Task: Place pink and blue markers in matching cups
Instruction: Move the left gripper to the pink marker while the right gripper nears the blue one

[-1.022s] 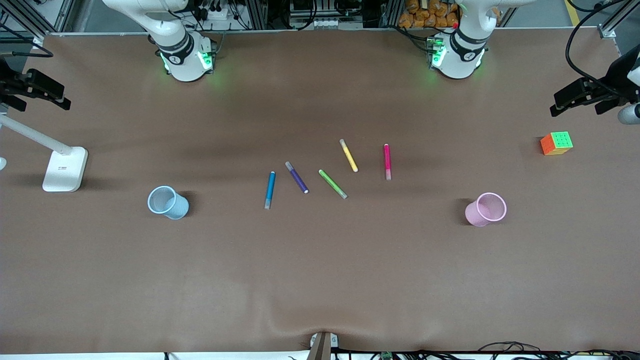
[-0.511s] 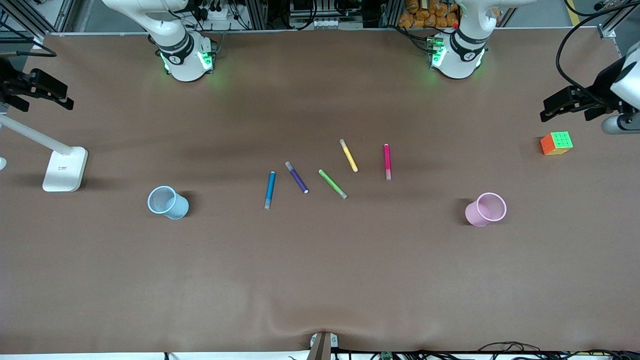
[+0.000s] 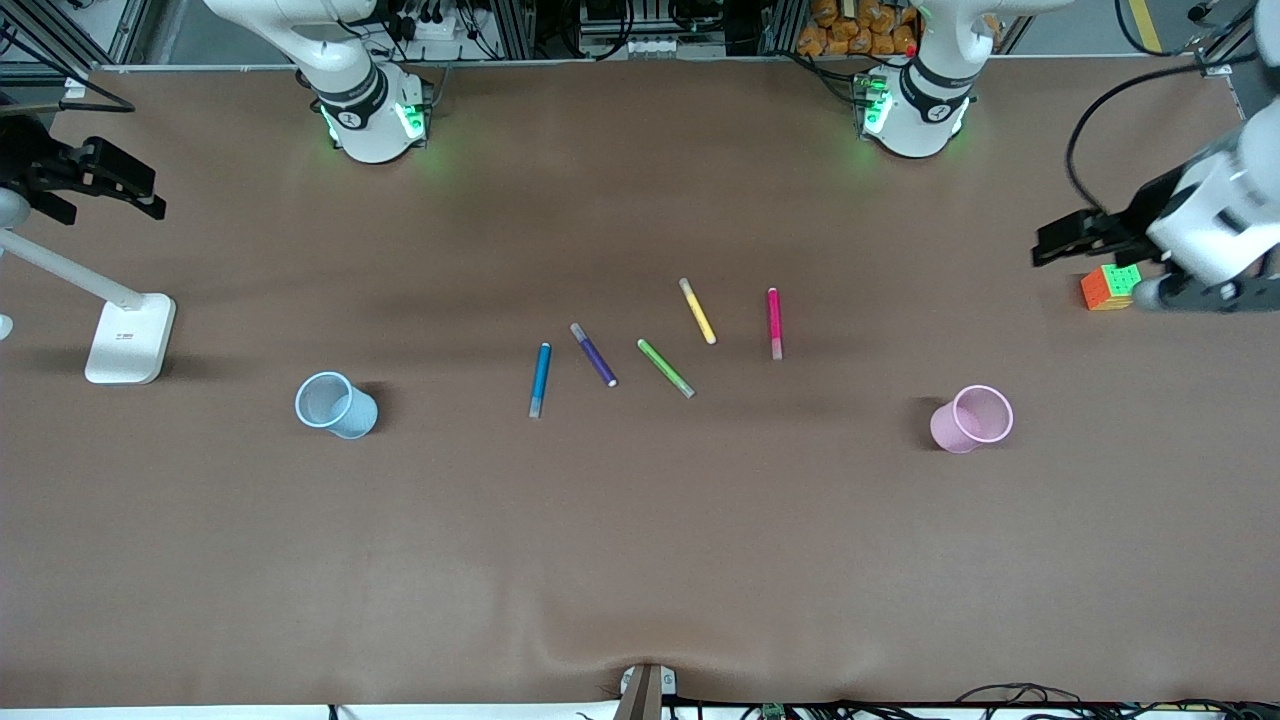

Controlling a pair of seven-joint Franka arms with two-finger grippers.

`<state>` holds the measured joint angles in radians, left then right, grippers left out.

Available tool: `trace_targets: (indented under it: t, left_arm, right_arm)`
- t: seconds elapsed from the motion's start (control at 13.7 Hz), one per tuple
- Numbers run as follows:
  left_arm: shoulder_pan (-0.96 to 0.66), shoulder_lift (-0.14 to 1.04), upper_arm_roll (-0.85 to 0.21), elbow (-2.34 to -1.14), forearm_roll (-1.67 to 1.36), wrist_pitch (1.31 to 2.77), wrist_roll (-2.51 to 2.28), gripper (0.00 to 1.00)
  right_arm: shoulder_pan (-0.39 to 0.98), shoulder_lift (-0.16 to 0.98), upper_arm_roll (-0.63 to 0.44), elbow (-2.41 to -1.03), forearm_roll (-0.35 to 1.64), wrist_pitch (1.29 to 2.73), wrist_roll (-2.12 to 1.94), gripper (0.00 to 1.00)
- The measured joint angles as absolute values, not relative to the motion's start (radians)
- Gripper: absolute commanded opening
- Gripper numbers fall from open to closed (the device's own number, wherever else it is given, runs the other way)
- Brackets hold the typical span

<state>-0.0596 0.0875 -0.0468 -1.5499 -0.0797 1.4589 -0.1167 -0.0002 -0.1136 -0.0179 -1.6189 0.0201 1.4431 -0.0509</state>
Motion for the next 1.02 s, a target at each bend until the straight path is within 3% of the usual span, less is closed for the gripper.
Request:
trace_targets:
  t: [0.44, 1.02]
  left_arm:
    - [-0.184, 0.246, -0.054, -1.508, -0.094, 1.464, -0.264, 1.0]
    - [-0.227, 0.378, -0.054, -1.497, -0.093, 1.511, -0.265, 1.0]
  right_arm:
    - [0.001, -0.106, 0.03, -1.627, 0.02, 1.454, 0.029, 1.0]
    - [0.004, -0.103, 0.072, -1.683, 0.02, 1.513, 0.087, 1.0]
